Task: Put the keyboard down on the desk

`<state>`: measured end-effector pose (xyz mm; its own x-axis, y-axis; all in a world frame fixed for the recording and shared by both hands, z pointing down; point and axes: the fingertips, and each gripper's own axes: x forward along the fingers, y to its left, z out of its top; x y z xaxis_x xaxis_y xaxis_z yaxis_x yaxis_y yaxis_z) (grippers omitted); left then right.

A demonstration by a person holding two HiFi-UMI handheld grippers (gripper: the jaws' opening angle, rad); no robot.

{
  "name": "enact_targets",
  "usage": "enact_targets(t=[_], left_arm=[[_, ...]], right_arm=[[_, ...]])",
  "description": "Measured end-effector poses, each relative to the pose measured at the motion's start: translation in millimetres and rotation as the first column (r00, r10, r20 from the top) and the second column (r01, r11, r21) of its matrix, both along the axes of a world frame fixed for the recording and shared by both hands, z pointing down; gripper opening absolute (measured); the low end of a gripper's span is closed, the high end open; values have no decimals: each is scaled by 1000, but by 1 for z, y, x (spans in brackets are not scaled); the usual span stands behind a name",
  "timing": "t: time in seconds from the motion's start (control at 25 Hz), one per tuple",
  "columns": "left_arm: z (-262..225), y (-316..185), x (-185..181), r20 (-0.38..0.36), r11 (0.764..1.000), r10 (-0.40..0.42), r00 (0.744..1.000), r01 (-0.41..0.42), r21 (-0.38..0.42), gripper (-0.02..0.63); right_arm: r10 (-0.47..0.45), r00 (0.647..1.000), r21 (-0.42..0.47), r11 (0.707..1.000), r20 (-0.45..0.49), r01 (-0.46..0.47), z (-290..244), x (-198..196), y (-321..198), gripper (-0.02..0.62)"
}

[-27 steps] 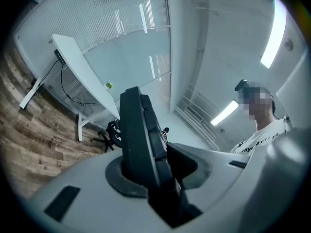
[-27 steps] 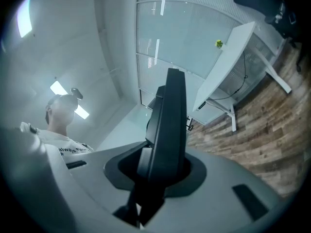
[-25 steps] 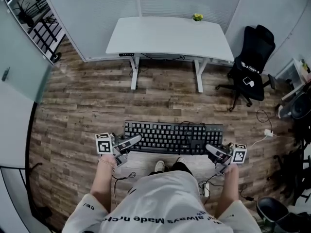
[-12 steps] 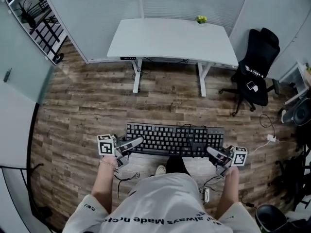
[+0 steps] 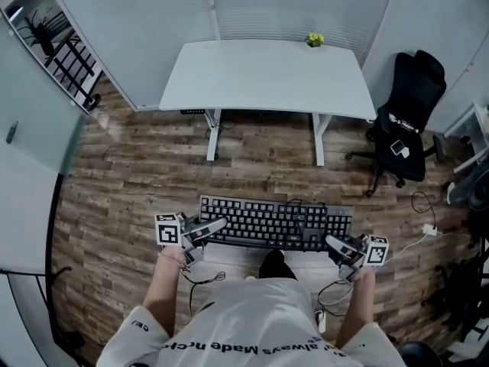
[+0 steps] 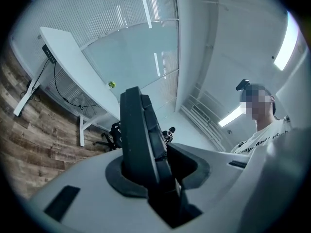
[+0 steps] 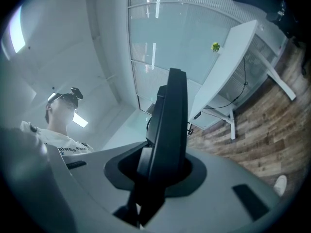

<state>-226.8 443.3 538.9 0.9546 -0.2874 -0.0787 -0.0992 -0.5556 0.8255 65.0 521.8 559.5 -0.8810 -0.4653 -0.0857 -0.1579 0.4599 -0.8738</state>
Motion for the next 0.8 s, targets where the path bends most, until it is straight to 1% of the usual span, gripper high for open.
enact_targets(t=[0.16, 0.52, 0.8], left_arm=[[1, -33, 26, 4, 1000, 11, 1000, -11, -12, 140], [-3, -95, 79, 8, 1000, 20, 1000, -20, -24, 140], [-6, -129, 110, 3, 1000, 7, 1000, -7, -28, 140]], right_arm=[[15, 1000, -18, 1000, 10, -15, 4, 26, -30, 107], [17, 1000, -25, 1000, 12, -17, -3, 77, -90, 107], [4, 1000, -31, 1000, 12, -4, -5, 109, -127, 106]])
